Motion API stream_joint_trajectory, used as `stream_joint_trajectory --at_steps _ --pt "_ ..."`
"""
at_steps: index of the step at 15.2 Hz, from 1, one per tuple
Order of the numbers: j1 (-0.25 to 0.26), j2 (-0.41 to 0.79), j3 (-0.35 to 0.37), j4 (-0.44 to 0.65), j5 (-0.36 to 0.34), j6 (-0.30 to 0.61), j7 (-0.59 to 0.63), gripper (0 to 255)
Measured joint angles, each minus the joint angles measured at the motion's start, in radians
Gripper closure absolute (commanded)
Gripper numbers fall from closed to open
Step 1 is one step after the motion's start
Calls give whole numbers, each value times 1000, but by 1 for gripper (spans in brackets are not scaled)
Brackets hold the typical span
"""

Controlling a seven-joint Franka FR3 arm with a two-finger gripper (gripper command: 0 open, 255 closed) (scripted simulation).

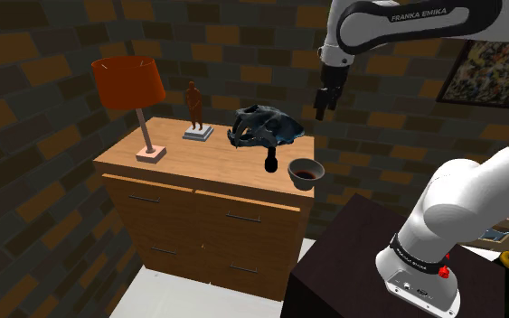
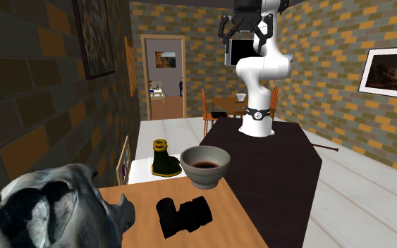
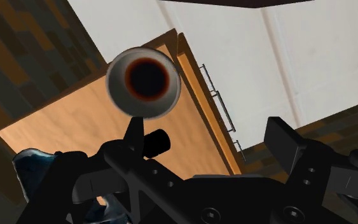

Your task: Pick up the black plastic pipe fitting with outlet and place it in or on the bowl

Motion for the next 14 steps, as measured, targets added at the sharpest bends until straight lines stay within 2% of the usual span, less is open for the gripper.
stream_joint_trajectory --at_steps 5,14 --pt "-2 168 -43 33 8 121 -41 0" --pt "-3 508 -87 190 74 272 -112 0"
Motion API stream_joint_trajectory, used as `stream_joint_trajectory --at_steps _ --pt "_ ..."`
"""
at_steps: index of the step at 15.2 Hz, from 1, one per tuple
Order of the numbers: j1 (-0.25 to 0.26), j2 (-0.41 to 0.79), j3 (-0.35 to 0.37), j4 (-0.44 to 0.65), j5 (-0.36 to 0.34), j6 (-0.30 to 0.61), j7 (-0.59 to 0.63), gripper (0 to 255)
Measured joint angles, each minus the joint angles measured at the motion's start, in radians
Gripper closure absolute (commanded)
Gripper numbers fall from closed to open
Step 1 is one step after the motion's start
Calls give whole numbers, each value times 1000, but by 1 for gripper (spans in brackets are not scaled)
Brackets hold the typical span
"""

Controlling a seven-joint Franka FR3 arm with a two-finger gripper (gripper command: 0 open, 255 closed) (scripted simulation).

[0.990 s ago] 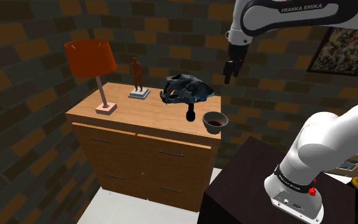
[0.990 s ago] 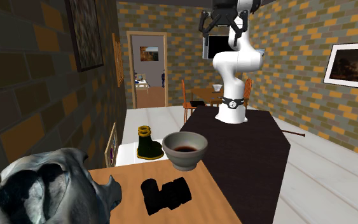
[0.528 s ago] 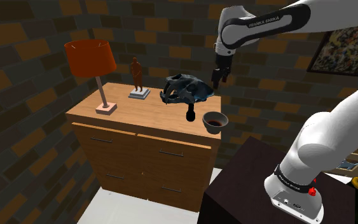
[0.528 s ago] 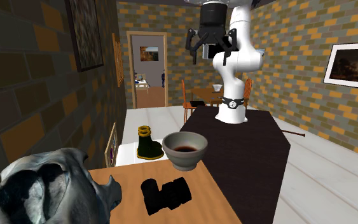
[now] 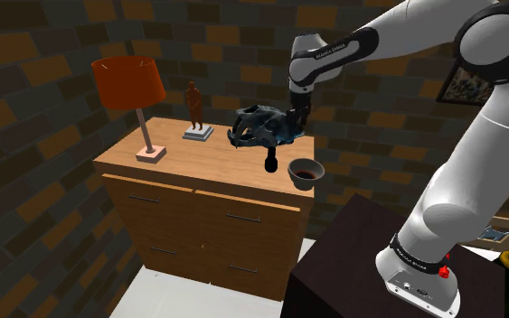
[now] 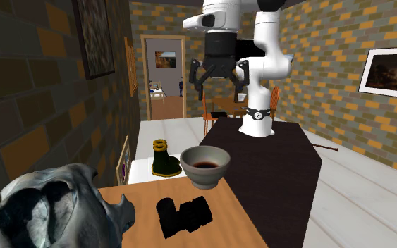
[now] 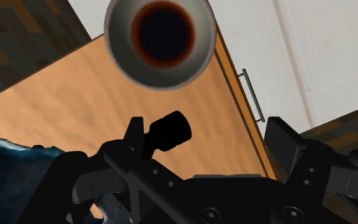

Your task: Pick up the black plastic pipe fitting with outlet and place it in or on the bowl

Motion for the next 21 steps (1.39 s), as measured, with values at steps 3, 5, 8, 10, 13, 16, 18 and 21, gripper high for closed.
stream_joint_trajectory --at_steps 3,5,8,10,13,16,18,21 --pt "-11 131 -9 86 34 31 -36 0" --pt "-23 199 -12 132 54 45 -60 0" --pt "-37 322 -8 230 85 57 -81 0" --pt "-49 408 -1 306 106 58 -93 0" --pt "-74 536 8 431 132 48 -112 0" --pt "-101 671 19 576 152 27 -125 0" --pt "-115 745 25 658 161 13 -129 0" --pt "-122 787 29 683 166 26 -131 0"
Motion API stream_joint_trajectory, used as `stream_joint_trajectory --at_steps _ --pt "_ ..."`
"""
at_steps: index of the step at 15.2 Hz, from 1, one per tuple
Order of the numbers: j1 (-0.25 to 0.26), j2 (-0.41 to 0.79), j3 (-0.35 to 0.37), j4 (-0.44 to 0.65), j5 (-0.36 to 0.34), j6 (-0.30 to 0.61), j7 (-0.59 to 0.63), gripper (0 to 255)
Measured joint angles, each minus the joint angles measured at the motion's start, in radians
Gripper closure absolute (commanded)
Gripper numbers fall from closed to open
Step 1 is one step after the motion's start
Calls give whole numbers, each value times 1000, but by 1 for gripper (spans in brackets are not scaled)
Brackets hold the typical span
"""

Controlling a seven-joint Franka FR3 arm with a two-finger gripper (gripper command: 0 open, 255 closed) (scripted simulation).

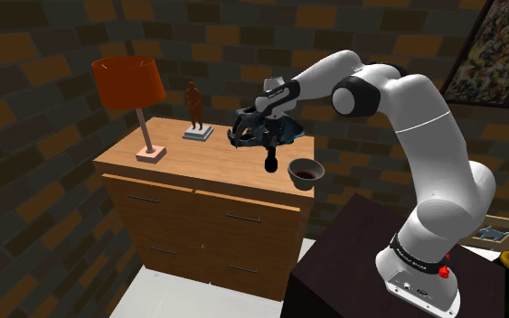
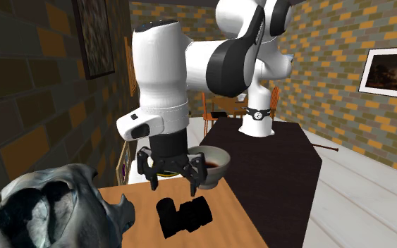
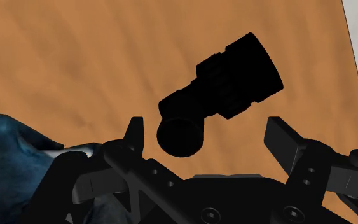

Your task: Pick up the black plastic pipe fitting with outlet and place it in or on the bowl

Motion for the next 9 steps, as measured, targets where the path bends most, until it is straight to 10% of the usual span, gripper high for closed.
stream_joint_trajectory --at_steps 9 --pt "-4 39 5 -12 7 51 -4 0"
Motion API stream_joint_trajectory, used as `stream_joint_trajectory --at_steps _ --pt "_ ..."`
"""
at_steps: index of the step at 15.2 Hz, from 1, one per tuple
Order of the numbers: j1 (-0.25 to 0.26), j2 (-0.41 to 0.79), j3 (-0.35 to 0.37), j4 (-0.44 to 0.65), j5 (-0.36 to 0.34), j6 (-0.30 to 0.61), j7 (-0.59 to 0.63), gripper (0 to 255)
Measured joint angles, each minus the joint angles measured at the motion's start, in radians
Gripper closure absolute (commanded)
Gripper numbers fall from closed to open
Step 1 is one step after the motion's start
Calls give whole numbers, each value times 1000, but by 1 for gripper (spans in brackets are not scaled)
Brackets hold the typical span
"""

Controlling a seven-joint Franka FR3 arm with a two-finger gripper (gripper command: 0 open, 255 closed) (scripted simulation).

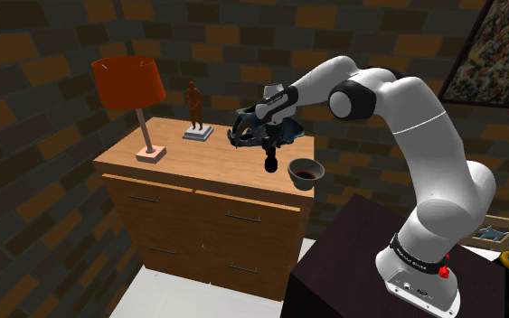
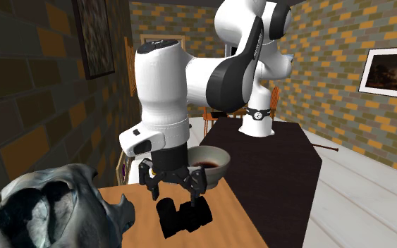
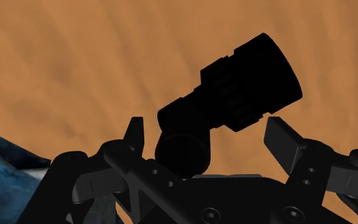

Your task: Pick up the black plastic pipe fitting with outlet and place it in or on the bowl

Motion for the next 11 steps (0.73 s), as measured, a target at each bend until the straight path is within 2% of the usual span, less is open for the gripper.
stream_joint_trajectory --at_steps 2,3,11 --pt "0 0 0 0 0 1 0 0" --pt "0 0 0 0 0 1 0 255" --pt "0 0 0 -1 0 1 0 255"
